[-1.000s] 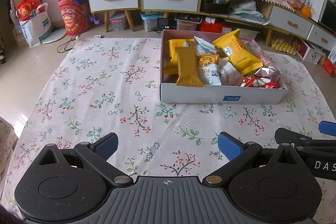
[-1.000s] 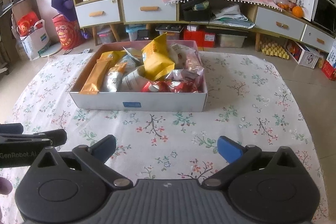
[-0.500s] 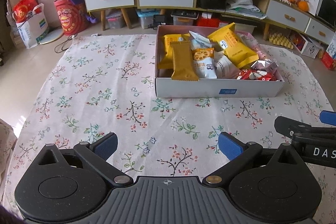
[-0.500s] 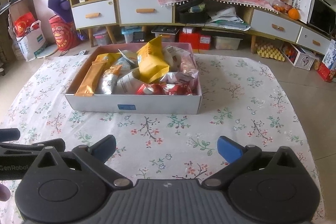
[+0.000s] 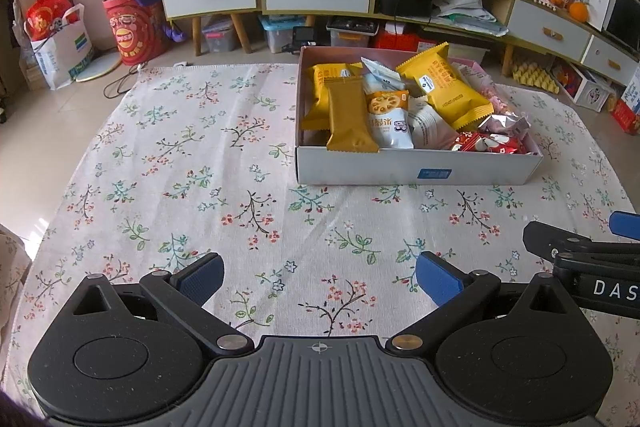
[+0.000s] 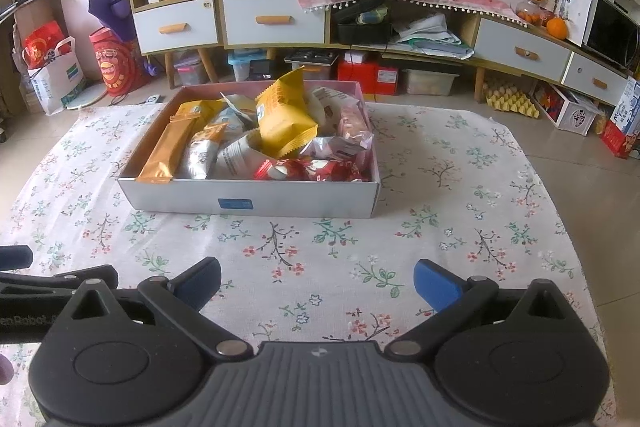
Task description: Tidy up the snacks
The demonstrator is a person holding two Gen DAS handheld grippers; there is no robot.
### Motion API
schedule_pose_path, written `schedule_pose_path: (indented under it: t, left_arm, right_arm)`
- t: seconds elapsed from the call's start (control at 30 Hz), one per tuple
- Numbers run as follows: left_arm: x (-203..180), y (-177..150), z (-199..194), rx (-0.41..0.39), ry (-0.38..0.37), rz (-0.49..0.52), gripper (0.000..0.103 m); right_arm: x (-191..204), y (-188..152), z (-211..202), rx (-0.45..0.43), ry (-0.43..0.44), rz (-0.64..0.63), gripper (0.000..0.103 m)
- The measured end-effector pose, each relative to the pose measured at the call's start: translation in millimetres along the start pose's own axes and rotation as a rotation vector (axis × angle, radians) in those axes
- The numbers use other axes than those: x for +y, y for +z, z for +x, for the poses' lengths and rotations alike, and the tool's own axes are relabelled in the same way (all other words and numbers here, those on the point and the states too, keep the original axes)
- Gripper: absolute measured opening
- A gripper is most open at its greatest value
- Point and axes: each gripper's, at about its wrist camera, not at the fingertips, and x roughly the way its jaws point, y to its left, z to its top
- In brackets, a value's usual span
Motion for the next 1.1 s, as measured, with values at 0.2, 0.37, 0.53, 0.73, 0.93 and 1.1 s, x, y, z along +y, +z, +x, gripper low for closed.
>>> schedule_pose_path:
  t: [0.2,0.37,0.53,0.73,0.93,1.1]
  left_arm:
    - [0.1,0.0,-0.2,0.000,-0.001,-0.001,0.103]
    - [-0.2,-0.1,-0.1,0.000,0.000,0.000,0.103]
    - [0.4,-0.8,0.6,0.002,0.001,0.001,0.103]
    - [-0.2,-1.8,1.6,0.006,0.006,0.001,0.103]
    - [-1.2,-2.0,1.3,0.007,0.008,0.006,0.103]
    - [-2.4,-2.9,-0.1,-0.003,0.016,0.015,0.103]
  right_arm:
    - [0.4,-0.2,0.9,0.003,-0.002,-0.003,0.089]
    - [1.1,-0.8,1.7,0.005,-0.005,-0.003,0.089]
    - [1.2,-1.0,1.7,0.006,-0.005,-0.003,0.089]
    - [0.8,-1.0,1.7,0.006,-0.005,-0.005,0.089]
    - [0.4,-1.3,2.4,0.007,-0.007,-0.008,0.089]
    - [0.5,-1.2,2.3,0.007,-0.007,-0.010,0.089]
